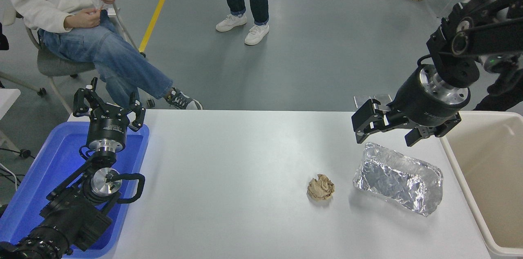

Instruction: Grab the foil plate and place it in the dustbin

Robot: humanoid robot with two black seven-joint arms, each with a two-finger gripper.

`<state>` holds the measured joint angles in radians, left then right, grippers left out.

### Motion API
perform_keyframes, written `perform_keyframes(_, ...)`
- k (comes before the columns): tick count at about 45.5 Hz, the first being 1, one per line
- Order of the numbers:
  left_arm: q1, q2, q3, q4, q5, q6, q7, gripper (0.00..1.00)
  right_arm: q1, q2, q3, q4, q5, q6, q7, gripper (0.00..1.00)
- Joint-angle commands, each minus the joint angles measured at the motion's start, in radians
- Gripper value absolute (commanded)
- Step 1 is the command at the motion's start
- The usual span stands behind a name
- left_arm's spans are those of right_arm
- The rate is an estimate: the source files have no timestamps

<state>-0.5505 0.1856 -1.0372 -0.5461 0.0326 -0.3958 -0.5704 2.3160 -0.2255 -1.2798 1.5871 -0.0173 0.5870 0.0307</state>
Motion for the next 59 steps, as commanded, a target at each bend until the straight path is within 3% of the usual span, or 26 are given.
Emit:
perform_keyframes(1, 0.000, 0.000, -0.001, 0.000, 0.000, 0.000, 0.000, 0.99, -0.113, -0.058, 0.008, -0.035, -0.102, -0.070, 0.005, 1.00)
perform_keyframes(8, 0.000, 0.002, 0.000, 0.000, 0.000, 0.000, 0.000, 0.99, -0.237, -0.135, 0.010, -0.100, -0.185, -0.133, 0.003, 1.00)
perform_keyframes(21, 0.000, 0.000, 0.000, 0.000, 0.000, 0.000, 0.000, 0.99, -0.642, -0.388, 0.143, -0.435, -0.507, -0.131, 0.005, 1.00)
perform_keyframes(27, 0.000, 0.000, 0.000, 0.000, 0.001, 0.000, 0.000, 0.99, -0.835, -0.449, 0.267, -0.574, -0.541, -0.127, 0.006, 1.00)
perform_keyframes(59, 0.000, 0.002, 0.000, 0.000, 0.000, 0.000, 0.000, 0.99, -1.224, -0.393, 0.573, -0.789, -0.543, -0.217, -0.006, 1.00)
